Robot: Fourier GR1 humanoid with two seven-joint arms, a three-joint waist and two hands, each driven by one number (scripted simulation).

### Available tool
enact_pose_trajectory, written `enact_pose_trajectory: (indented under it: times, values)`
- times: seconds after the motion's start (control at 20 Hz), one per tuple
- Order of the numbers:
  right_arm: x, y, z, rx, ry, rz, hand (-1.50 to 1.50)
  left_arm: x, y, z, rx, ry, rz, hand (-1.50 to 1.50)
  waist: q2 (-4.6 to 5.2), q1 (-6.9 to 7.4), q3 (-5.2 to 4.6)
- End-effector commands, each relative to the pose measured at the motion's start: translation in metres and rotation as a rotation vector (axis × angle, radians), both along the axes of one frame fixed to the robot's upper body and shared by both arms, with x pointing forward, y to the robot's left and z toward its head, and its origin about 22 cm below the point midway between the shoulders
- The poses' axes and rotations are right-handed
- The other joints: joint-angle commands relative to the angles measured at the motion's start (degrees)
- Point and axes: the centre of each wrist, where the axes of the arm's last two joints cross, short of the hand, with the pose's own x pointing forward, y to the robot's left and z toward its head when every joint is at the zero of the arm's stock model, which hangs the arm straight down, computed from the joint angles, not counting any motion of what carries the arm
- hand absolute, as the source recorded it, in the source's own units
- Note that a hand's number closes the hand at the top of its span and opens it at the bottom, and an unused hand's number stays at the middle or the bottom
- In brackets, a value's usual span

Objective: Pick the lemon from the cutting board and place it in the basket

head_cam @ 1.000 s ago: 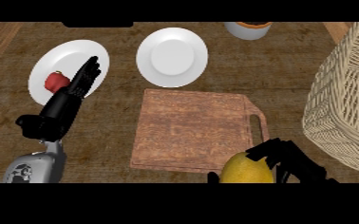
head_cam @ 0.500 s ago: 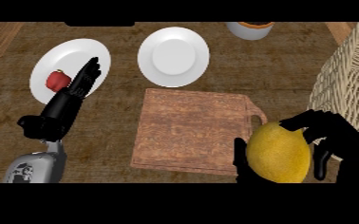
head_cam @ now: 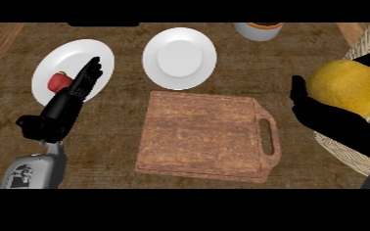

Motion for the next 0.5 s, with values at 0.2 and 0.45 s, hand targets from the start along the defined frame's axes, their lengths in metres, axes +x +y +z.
enact_pose_trajectory:
  times: [0.2,0.45]
  values:
    - [0.049,-0.073,0.023,0.086,-0.082,-0.170,1.50,-0.008,-0.004,0.004,-0.013,-0.005,-0.014,0.00,0.02,0.26,0.05]
    - [0.047,-0.127,0.032,0.071,-0.079,-0.220,1.50,-0.006,0.006,0.000,0.001,0.015,0.005,0.00,-0.07,-0.19,0.05]
